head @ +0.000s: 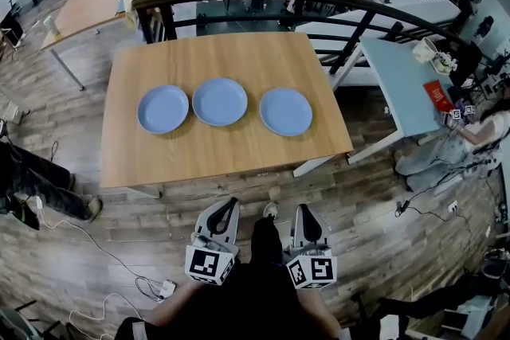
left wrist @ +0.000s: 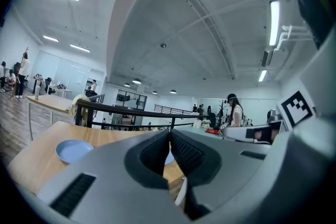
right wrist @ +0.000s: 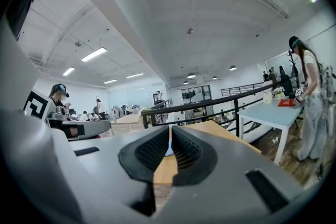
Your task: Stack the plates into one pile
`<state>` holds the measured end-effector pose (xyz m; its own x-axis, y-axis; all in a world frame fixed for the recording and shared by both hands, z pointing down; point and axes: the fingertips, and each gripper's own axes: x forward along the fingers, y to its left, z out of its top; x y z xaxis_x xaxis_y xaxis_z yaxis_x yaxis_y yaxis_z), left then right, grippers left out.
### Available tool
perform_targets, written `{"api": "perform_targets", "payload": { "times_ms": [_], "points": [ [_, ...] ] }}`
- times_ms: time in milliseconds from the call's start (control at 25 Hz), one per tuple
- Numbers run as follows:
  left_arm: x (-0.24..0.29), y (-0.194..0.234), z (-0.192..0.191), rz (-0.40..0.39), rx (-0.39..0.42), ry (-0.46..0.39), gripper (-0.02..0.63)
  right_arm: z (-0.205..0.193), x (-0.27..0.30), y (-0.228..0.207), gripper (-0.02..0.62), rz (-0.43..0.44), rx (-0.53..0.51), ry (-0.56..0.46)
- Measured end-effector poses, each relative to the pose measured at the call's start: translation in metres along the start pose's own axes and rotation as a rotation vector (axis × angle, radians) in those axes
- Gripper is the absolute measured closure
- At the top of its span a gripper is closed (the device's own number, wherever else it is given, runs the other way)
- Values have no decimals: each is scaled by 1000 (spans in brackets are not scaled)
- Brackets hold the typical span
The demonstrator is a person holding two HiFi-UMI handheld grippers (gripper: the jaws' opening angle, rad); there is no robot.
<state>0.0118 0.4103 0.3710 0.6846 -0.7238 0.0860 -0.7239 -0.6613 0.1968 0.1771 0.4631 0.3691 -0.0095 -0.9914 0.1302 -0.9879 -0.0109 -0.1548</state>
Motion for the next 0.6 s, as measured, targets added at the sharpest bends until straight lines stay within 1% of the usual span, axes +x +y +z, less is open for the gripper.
{"api": "perform_targets", "payload": {
  "times_ms": [240, 480, 600],
  "points": [
    [38, 0, 2, 7, 15, 5, 580, 9, 31, -23, 560, 13, -1, -3],
    [94, 0, 0, 4, 14, 30, 580, 16, 73, -59, 560, 22, 12, 2],
    [123, -3, 7, 4, 16, 30, 580, 26, 94, -76, 560, 32, 8, 0]
  ]
}}
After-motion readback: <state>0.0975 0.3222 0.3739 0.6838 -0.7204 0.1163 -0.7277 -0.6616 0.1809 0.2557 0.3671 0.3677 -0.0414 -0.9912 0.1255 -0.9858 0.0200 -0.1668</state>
